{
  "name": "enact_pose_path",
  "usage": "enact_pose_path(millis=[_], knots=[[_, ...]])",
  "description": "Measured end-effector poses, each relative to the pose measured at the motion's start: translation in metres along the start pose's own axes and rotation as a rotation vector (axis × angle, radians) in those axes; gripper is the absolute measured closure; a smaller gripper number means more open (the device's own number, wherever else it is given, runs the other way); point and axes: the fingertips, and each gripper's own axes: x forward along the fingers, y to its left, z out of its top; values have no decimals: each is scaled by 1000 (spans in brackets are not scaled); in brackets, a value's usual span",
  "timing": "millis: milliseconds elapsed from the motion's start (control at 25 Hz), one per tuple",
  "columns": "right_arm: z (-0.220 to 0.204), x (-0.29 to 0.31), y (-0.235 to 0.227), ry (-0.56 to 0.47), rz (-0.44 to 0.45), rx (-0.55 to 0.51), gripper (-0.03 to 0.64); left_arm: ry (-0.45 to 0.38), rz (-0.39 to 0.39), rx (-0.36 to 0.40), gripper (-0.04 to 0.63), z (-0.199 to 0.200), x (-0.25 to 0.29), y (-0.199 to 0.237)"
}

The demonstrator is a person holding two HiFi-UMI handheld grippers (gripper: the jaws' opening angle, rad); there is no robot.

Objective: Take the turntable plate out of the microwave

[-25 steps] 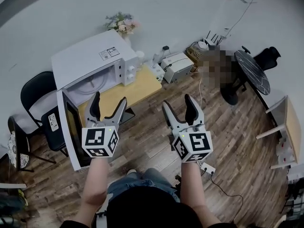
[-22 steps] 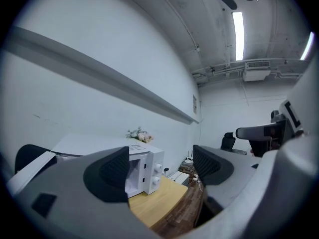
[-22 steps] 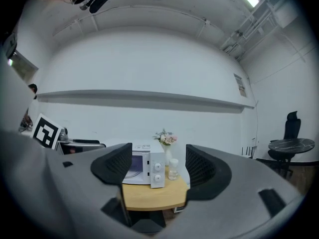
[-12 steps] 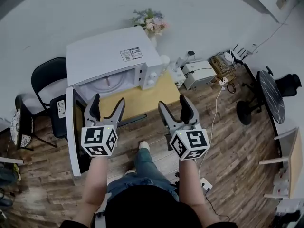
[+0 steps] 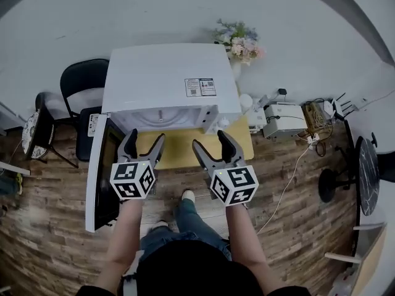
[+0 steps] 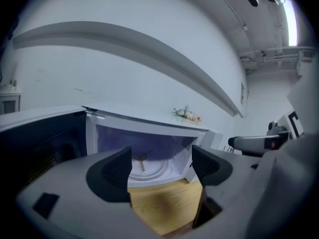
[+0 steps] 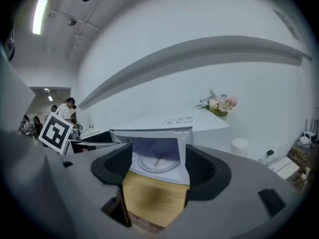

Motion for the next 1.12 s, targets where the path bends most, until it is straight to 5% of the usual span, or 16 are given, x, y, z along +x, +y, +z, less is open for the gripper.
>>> enact_pose_path(millis=[200,280,320,560,800,1120], knots=[[-20,39,4,88,126,24,278,67,70,-19,212,-23,19,17],[-28,49,4,133,158,30,354,80,91,-59,212,-29,25,23],[-33,54,4,155,177,32,410,87,101,-90,212,-33,29,25],[-48,73,6,212,284,87,414,82,143,-399,213,-53,41,43],[-57,85,-2,221,292,141,414,72,142,-529,224,-68,61,60],[-65,99,-2,202,267,137,414,69,109,-794,224,-93,94,88]])
